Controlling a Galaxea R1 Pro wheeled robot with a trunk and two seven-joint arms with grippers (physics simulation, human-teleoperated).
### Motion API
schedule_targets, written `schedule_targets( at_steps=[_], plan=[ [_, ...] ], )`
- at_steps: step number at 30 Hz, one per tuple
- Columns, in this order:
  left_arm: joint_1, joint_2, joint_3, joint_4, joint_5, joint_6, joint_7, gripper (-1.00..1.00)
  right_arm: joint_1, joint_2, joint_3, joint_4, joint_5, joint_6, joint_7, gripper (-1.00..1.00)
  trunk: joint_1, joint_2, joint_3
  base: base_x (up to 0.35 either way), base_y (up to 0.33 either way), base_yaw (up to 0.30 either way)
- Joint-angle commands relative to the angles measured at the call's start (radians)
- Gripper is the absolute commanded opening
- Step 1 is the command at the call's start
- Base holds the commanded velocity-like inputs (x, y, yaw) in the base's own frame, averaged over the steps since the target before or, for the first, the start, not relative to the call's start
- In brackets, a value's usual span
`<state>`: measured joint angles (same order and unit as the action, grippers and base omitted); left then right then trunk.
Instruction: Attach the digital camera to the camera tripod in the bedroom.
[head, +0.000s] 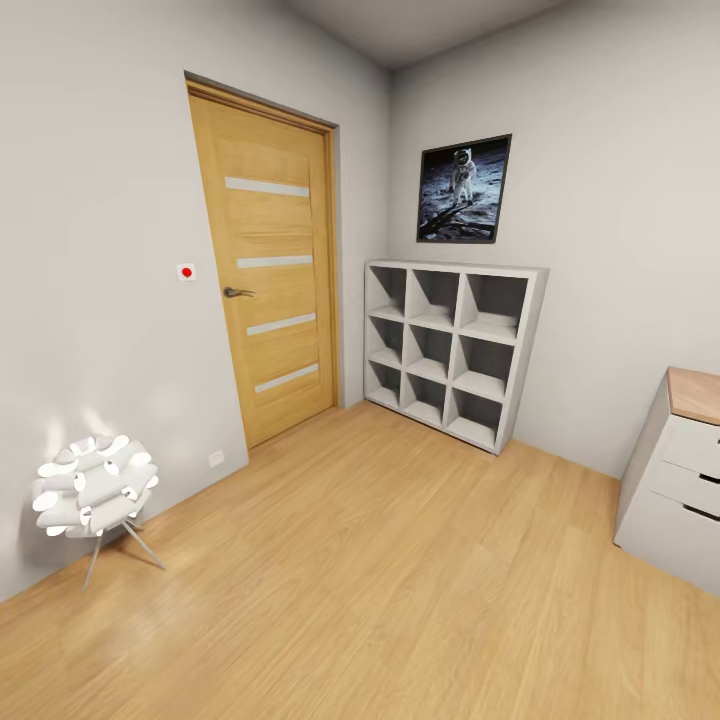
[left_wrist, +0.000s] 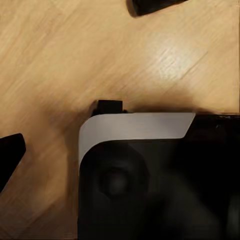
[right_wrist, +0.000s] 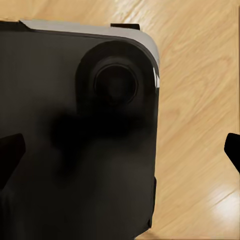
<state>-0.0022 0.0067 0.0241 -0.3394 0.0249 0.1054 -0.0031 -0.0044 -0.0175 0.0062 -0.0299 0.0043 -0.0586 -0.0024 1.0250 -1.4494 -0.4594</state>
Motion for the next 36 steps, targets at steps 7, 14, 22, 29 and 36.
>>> schedule_targets(
  at_steps=[7,14,22,29,36],
  plan=[
    [-0.013,0.018,0.020,-0.437,0.021,0.478,0.003,1.00,-0.055,-0.038,-0.007,-0.313,-0.011,0.233,0.003,1.00,0.000,-0.001,-0.001,0.000,0.000,0.000],
    [-0.331,0.018,0.039,-0.591,0.194,0.725,0.003,1.00,-0.346,-0.062,-0.049,-0.617,-0.031,0.760,0.011,1.00,0.000,-0.001,-0.001,0.000,0.000,0.000],
    [-0.573,-0.032,0.036,-0.439,0.406,0.697,0.004,1.00,-0.542,-0.054,-0.112,-0.661,-0.112,0.799,0.018,1.00,0.000,-0.001,-0.001,0.000,0.000,0.000],
    [-0.602,-0.122,-0.003,-0.453,0.407,0.560,0.025,1.00,-0.564,-0.047,-0.117,-0.683,-0.116,0.793,0.035,1.00,0.000,-0.001,-0.001,0.000,0.000,0.000],
    [-0.605,-0.175,-0.105,-0.481,0.403,0.542,0.120,1.00,-0.566,-0.050,-0.117,-0.738,-0.115,0.799,0.042,1.00,0.000,-0.001,-0.001,0.000,0.000,0.000]
  ],
)
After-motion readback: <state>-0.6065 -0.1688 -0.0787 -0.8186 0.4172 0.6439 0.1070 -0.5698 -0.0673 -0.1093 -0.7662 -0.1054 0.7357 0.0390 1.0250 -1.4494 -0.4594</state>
